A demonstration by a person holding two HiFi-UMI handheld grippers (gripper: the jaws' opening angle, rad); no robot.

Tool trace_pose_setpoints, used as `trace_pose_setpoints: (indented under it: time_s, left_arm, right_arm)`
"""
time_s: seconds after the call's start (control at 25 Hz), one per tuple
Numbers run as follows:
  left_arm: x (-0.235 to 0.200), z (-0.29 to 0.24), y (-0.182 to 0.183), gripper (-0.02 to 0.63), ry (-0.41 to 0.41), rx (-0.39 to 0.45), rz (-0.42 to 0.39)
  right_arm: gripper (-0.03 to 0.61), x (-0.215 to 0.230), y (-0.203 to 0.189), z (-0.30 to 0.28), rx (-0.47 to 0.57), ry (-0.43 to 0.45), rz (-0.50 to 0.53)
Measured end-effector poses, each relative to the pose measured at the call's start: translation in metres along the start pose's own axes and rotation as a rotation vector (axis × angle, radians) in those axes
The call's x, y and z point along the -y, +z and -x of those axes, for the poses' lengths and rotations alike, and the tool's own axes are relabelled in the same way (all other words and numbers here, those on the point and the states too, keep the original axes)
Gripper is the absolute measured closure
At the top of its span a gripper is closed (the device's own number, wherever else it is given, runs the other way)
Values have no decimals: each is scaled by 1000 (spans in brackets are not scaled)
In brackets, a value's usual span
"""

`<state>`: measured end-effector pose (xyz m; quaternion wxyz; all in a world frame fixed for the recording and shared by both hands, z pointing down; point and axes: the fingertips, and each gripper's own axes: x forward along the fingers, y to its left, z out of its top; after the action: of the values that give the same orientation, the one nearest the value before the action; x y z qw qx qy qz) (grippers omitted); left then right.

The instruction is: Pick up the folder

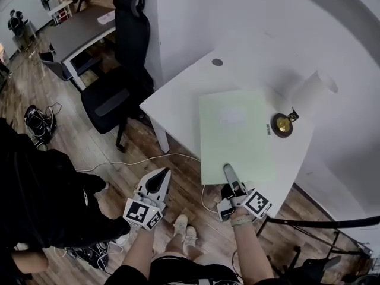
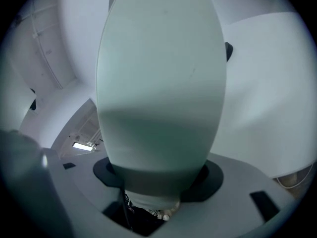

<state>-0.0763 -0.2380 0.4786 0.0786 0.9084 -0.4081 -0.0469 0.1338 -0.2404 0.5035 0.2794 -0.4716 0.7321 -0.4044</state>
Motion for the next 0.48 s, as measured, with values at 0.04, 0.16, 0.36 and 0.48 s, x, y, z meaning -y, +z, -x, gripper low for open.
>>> trace_pose_setpoints:
  time_s: [0.04,0.16,0.36,0.48]
  left_arm:
    - [0,-1,2,600,-2,-1,-6]
    - [1,-3,9,600,0,4,1]
    - [-1,-4,16,600,6,12,-22]
    - [-3,-5,24,600,26,5,-18]
  right_arm:
    - [284,-2,3,1,2,2,7]
    - [284,-9,10,4,11,8,28]
    - [284,-17,21,8,15,20,65]
    - [284,-17,27,13,12,6,78]
